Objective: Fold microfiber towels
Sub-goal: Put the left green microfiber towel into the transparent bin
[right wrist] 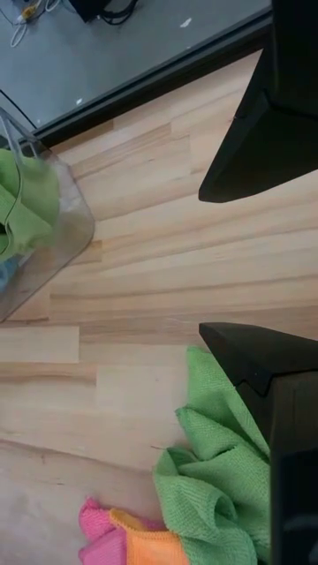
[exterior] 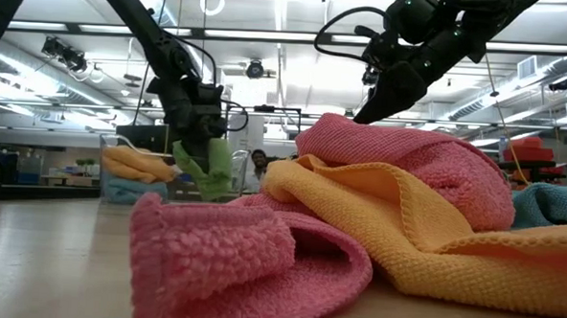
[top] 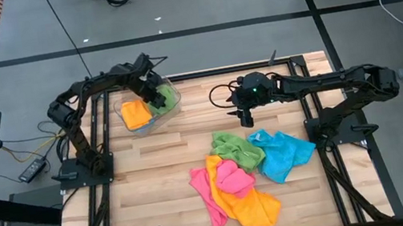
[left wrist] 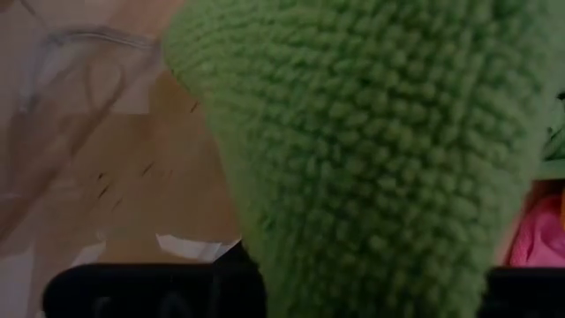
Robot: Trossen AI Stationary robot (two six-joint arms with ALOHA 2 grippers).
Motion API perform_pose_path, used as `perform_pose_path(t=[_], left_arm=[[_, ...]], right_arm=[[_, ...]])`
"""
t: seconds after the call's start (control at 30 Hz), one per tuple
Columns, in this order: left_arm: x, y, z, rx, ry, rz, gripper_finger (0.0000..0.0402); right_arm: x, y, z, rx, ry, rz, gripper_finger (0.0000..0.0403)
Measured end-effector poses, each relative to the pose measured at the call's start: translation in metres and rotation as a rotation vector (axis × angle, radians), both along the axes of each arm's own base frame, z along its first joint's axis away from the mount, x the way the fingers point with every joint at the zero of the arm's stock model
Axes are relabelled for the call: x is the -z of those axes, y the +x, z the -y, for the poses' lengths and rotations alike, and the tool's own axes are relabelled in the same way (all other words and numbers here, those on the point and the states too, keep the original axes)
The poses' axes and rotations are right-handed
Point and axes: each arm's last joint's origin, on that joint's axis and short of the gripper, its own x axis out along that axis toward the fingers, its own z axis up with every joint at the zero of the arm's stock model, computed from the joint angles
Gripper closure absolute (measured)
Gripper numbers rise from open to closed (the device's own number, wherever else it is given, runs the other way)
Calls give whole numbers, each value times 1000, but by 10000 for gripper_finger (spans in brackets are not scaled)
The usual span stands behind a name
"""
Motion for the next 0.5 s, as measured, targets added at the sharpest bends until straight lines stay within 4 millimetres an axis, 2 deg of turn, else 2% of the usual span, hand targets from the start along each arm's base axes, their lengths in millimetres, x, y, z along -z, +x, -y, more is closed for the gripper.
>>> perform_pose_path(t=[0.3,0.5], left_arm=[[2,4,3,14,-6,0,362],[21,11,5,35,-53,-40,343]], right_arm=[[0,0,0,0,0,0,160],[0,0,0,-1,1,0,160]])
